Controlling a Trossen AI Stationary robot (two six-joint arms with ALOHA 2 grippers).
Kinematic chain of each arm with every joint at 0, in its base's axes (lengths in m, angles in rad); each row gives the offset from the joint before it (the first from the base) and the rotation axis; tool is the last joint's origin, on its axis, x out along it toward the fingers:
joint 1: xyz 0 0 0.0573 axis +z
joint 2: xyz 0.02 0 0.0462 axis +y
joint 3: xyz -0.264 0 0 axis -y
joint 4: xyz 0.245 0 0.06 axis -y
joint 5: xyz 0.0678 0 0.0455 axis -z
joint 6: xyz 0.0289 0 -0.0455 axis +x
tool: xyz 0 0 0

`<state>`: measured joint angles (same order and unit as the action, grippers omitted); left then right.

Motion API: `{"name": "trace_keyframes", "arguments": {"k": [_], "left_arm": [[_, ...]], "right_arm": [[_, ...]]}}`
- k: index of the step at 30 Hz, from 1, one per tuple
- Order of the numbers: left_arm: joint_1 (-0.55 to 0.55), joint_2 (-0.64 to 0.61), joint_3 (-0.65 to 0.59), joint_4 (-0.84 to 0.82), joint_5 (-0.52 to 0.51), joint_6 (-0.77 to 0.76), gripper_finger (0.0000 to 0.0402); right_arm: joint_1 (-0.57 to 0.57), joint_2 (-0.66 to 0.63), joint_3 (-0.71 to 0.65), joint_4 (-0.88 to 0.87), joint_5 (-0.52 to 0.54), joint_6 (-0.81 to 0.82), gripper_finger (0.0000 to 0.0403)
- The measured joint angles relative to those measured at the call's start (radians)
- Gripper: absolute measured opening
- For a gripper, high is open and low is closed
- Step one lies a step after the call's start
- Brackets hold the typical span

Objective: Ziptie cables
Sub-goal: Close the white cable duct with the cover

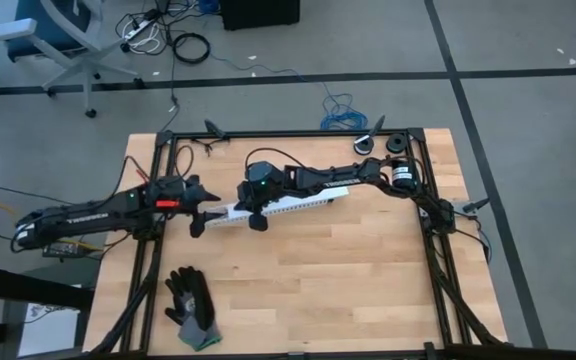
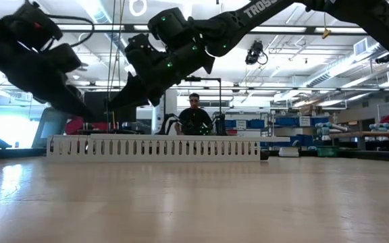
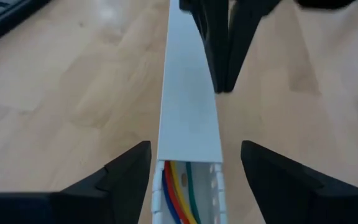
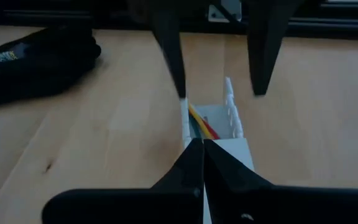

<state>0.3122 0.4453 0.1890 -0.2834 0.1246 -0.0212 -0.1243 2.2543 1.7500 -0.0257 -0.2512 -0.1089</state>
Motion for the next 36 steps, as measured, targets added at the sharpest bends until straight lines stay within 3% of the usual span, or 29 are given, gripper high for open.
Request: {"name": "trace_keyframes", "arguments": {"k": [8, 22, 36], "left_arm": [[0.000, -0.042, -0.105, 0.071, -0.001, -0.098, 0.0259], [-0.006, 0.045, -0.109, 0.089, 0.010, -0.033, 0.0258], [-0.006, 0.052, -0.109, 0.086, 0.028, -0.038, 0.0258]], "right_arm": [[0.004, 0.000, 0.000, -0.004, -0.006, 0.000, 0.0000], [0.012, 0.000, 0.000, -0.023, -0.006, -0.002, 0.0000], [0.012, 0.000, 0.000, -0.048, -0.014, 0.009, 0.0000]]}}
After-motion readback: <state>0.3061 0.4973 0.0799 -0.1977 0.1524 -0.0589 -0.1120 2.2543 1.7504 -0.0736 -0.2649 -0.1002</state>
